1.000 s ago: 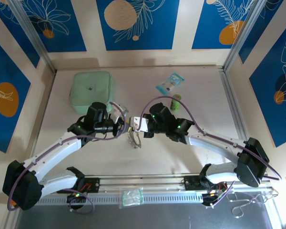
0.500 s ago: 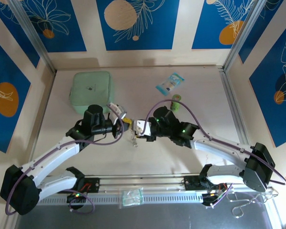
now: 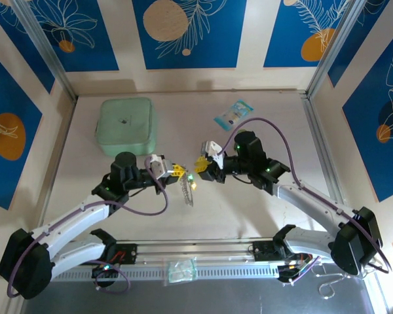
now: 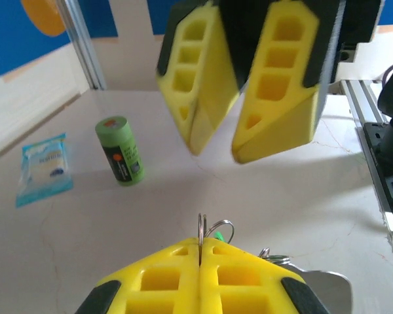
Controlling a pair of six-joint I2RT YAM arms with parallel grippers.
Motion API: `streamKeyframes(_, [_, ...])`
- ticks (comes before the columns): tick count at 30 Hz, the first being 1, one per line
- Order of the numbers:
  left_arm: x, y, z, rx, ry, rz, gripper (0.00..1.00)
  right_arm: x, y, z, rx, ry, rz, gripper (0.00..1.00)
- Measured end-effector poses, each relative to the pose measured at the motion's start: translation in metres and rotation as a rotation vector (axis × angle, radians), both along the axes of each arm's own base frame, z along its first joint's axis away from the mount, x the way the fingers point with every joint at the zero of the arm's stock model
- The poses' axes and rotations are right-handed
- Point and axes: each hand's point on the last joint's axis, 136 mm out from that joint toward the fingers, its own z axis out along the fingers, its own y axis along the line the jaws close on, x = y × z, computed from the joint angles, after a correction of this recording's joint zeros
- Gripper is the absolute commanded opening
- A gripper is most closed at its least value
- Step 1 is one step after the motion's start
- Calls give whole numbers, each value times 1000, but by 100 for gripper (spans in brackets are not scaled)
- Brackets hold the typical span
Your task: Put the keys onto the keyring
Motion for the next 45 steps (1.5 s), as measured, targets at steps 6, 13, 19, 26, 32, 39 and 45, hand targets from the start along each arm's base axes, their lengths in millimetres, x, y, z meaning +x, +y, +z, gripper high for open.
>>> streamKeyframes(6, [-6, -2, 2, -12, -44, -40, 0, -2, 7, -1, 11, -16, 33, 23])
streamKeyframes(13, [-9, -3, 2, -20, -49, -57, 0, -8, 15, -9, -11, -45, 77, 23])
streamKeyframes(19, [-8, -3, -4, -12, -32, -57, 0, -11, 16, -15, -34, -51, 89, 21])
streamKeyframes(26, [-9, -3, -4, -12, -34, -58, 0, -11, 15, -16, -36, -63, 95, 26])
streamKeyframes(32, [-9, -3, -4, -13, -33, -59, 0, -13, 10, -19, -40, -59, 86, 23])
streamKeyframes(39, [-10, -4, -3, -14, -33, -66, 0, -14, 10, -19, -40, -59, 89, 20])
streamKeyframes(45, [-12, -4, -3, -18, -34, -77, 0, -16, 13, -21, -45, -60, 97, 20])
